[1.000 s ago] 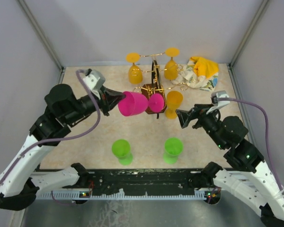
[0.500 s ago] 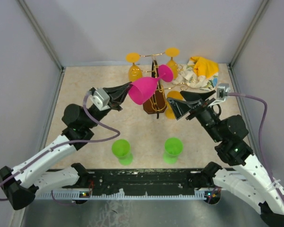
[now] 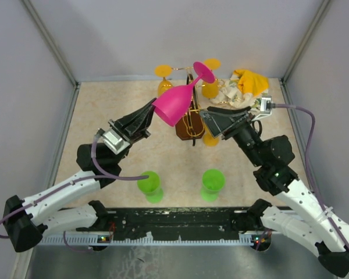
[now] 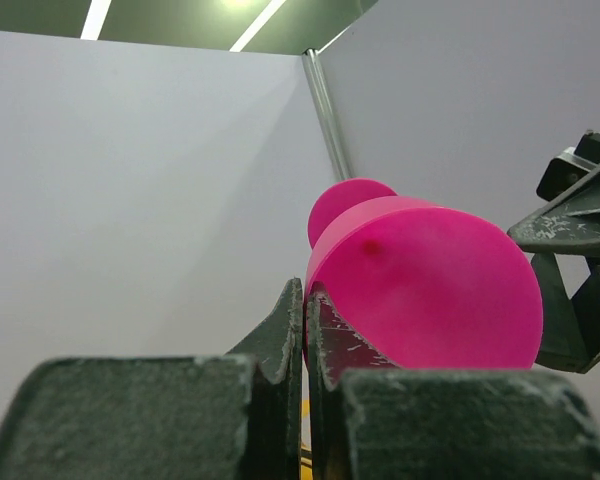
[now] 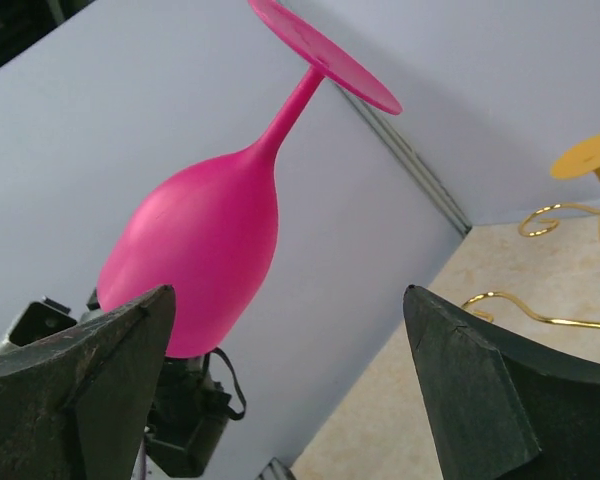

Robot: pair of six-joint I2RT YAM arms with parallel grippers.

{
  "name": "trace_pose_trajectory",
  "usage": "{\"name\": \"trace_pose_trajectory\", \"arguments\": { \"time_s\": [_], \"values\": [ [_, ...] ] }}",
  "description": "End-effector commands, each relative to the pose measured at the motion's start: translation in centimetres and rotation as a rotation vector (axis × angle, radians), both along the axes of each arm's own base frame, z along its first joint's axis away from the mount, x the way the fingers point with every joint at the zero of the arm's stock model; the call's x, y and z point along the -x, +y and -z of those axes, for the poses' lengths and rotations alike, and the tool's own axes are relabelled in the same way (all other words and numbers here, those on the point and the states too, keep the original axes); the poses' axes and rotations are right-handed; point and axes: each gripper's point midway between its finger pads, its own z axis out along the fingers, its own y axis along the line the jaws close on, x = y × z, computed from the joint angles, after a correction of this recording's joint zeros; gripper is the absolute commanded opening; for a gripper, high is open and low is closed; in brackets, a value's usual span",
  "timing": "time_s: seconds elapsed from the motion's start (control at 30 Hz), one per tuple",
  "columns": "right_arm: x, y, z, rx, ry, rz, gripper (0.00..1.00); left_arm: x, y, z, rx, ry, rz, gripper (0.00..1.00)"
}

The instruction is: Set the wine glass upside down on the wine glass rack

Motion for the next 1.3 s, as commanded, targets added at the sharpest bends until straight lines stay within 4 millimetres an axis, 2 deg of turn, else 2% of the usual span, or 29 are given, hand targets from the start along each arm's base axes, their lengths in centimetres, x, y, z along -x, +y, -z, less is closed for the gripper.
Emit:
{"name": "trace_pose_trajectory", "arguments": {
  "time_s": [0.0,0.17,0.43,0.73,0.9,1.1,1.27],
  "values": [
    [0.6,0.0,-3.0,-0.173,-0.031,-0.065,0.95,1.0,0.8,-0.7,0.055,-0.053,-0.003,0.0],
    [0.7,0.2,-4.0,-0.286,-0.08,-0.11,0.92,1.2,1.1,-0.5,0.071,-0.055,0.006,0.0],
    [-0.6,1.3,-5.3,-0.325,-0.174,-0.106,0.88,1.5,0.8,-0.3,0.062,-0.048,0.028,0.0],
    [-1.0,1.1,-6.8,-0.387,-0.281,-0.079,0.83,1.2,0.2,0.7,0.058,-0.02,0.055,0.0],
    [-0.7,1.3,-7.8,-0.426,-0.331,-0.102,0.76,0.9,0.0,1.0,0.063,-0.015,0.05,0.0],
    [-1.1,1.8,-7.9,-0.424,-0.336,-0.111,0.7,1.0,-0.1,1.0,0.072,-0.016,0.065,0.0],
    [-0.9,2.2,-8.2,-0.416,-0.352,-0.129,0.56,0.9,-0.2,1.4,0.069,-0.009,0.066,0.0]
  ]
}}
